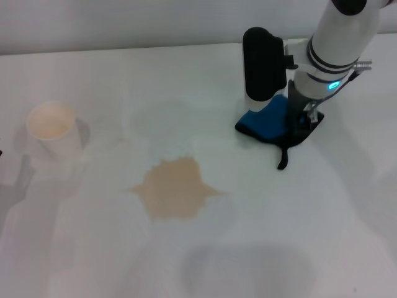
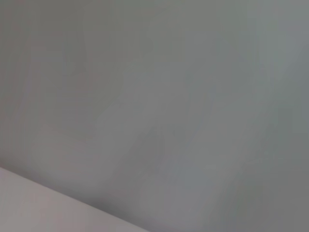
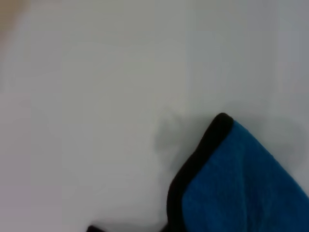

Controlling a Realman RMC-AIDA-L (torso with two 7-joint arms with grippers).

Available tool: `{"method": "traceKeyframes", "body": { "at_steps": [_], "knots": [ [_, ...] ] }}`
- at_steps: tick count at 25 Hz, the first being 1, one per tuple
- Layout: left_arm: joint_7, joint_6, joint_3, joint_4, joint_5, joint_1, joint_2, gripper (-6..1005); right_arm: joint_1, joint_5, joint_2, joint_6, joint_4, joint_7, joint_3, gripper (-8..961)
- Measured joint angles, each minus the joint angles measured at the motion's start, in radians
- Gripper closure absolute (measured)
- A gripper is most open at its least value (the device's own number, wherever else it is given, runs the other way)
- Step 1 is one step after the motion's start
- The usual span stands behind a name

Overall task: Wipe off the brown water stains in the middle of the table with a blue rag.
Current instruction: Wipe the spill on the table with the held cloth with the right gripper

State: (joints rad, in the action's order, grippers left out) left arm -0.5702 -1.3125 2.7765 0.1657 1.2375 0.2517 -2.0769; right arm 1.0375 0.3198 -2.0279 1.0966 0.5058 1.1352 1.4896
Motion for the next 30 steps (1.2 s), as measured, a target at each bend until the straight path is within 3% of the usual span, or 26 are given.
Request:
{"method": "traceKeyframes", "body": {
  "at_steps": [7, 18, 30],
  "knots": [
    [-0.013, -0.002, 0.000, 0.000, 0.000, -0.004, 0.001, 107, -0.064, 0.140, 0.000, 0.138, 0.127, 0.007, 0.037, 908],
    [-0.025, -0.002, 0.000, -0.003, 0.000, 0.001, 0.003, 107, -0.274, 0.382, 0.000, 0.226, 0.458, -0.084, 0.286, 911],
    [-0.025, 0.001, -0.002, -0.003, 0.000, 0.007, 0.003, 107, -0.293, 0.552, 0.001, 0.208, 0.491, -0.085, 0.411, 910]
  ]
}}
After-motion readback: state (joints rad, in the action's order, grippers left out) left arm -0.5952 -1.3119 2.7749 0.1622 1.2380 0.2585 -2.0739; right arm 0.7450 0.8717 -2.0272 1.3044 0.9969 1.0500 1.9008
